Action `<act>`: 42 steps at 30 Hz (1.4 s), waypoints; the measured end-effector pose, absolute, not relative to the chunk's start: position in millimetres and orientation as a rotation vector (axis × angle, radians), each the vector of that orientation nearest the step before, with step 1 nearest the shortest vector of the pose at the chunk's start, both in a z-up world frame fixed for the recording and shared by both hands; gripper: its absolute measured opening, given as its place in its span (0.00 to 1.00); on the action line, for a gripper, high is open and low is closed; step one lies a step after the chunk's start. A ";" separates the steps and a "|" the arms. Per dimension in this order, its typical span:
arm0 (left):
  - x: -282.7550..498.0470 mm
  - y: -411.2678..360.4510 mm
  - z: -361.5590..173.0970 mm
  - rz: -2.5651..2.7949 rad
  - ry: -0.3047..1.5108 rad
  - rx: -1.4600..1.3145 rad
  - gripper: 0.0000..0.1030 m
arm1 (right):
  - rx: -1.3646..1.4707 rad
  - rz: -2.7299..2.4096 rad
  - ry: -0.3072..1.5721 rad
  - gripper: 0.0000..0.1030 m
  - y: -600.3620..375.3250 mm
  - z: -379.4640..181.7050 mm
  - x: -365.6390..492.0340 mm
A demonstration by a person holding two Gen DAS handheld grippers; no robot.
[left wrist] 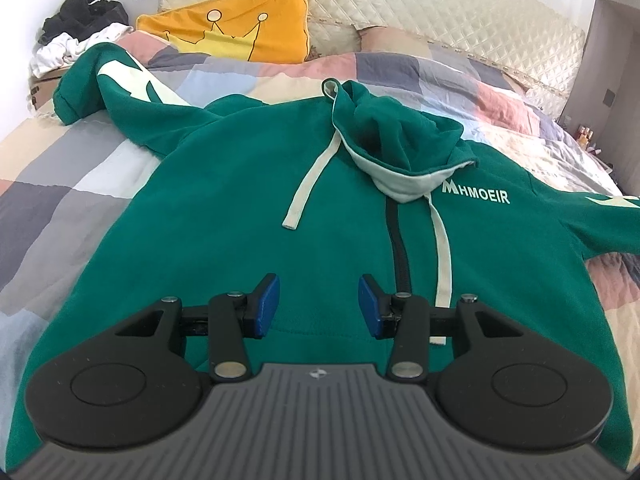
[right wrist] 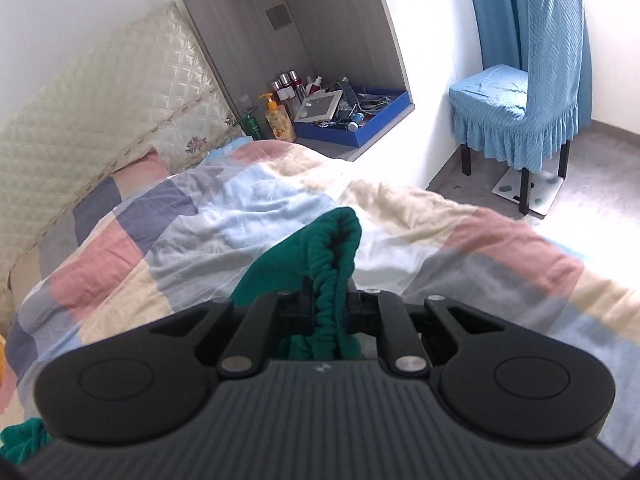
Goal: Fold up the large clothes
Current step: 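Grasp the sleeve cuff with the right gripper and lift it, then fold the held sleeve across the hoodie body with the right gripper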
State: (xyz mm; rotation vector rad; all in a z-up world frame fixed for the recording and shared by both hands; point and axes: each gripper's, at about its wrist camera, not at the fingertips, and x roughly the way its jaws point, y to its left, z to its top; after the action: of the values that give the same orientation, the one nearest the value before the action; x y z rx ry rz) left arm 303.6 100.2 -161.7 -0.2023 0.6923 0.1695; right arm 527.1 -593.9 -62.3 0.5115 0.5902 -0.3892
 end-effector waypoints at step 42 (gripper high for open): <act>211.9 263.1 -111.1 0.108 0.459 -0.533 0.48 | -0.113 0.383 0.683 0.15 92.9 38.0 401.4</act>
State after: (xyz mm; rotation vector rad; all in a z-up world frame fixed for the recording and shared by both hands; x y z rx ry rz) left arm 211.9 263.1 -111.1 -0.5330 0.4590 0.1082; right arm 401.4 92.9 38.0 -0.1129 0.6831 0.3826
